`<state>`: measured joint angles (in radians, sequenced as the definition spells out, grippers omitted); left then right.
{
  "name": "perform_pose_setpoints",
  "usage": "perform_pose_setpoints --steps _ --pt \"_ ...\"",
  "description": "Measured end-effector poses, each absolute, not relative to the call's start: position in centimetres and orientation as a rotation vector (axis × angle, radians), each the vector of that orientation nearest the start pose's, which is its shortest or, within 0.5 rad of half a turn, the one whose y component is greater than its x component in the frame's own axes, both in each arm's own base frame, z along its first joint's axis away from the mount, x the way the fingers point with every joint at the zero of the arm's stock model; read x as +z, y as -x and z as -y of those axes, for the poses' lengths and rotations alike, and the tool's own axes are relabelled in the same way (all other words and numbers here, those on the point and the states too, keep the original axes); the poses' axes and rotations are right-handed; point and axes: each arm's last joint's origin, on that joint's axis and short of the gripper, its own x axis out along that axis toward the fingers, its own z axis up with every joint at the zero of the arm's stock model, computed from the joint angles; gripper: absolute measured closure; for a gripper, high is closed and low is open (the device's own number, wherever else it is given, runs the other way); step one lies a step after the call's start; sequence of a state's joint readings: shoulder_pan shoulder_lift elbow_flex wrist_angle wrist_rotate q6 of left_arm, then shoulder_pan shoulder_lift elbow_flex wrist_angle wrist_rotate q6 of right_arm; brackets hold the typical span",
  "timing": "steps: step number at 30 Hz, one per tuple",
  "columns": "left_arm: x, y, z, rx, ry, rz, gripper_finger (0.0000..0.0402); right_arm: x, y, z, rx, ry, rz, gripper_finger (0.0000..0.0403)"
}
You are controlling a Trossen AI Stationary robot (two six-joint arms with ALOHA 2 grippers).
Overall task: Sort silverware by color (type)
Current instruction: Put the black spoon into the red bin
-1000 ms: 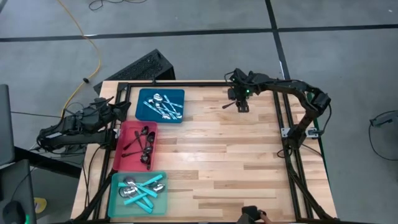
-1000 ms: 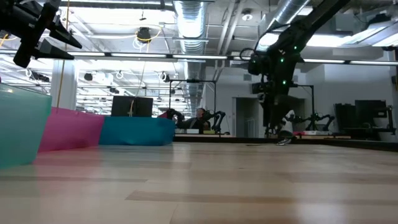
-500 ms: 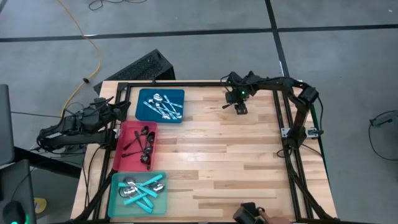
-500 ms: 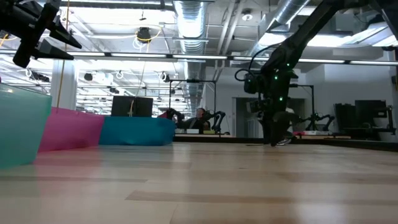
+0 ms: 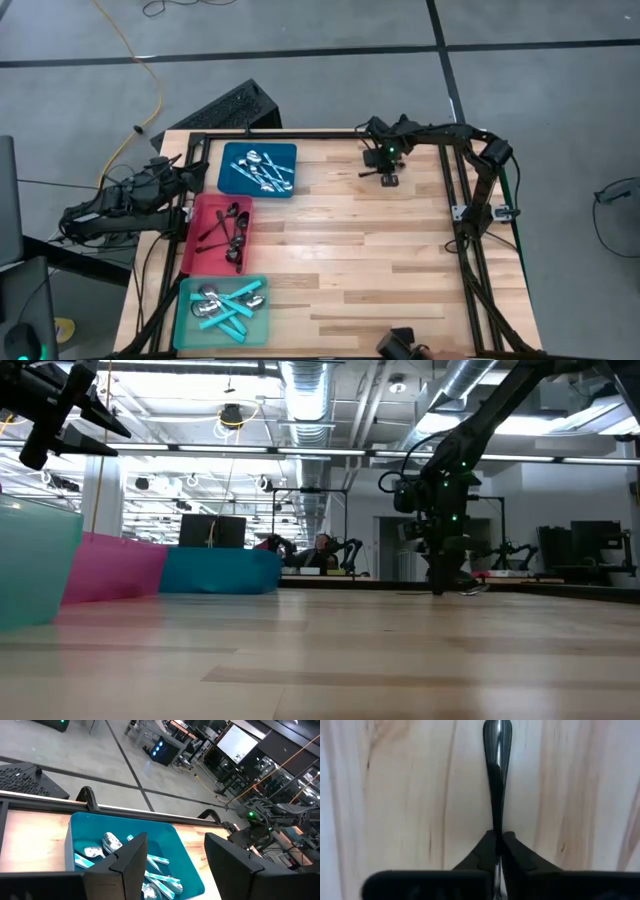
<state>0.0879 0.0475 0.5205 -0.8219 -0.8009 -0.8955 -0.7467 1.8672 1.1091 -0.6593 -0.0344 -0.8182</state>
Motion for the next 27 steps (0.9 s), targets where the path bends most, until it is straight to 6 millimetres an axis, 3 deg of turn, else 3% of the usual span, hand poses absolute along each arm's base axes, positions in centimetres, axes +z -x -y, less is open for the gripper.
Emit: perform_pose_setpoints --steps 3,13,23,27 --pt "25.1 -2.8 -2.3 0.96 0.701 0.078 0.0219 13.6 -24.7 22.1 -0.032 0.105 -1.439 0.0385" --pt "25.1 -2.8 -2.3 0.957 0.702 0.076 0.0219 14.3 -26.2 20.3 -0.179 -0.064 -1.408 0.0385" --pt "25.0 -2.8 -2.3 0.953 0.694 0.062 0.0218 19.6 -28.7 17.8 -0.183 -0.132 -1.198 0.0385" --pt "24.9 -2.7 -2.3 0.957 0.69 0.05 0.0218 21.4 -30.6 16.1 -0.18 -0.147 -1.09 0.0385"
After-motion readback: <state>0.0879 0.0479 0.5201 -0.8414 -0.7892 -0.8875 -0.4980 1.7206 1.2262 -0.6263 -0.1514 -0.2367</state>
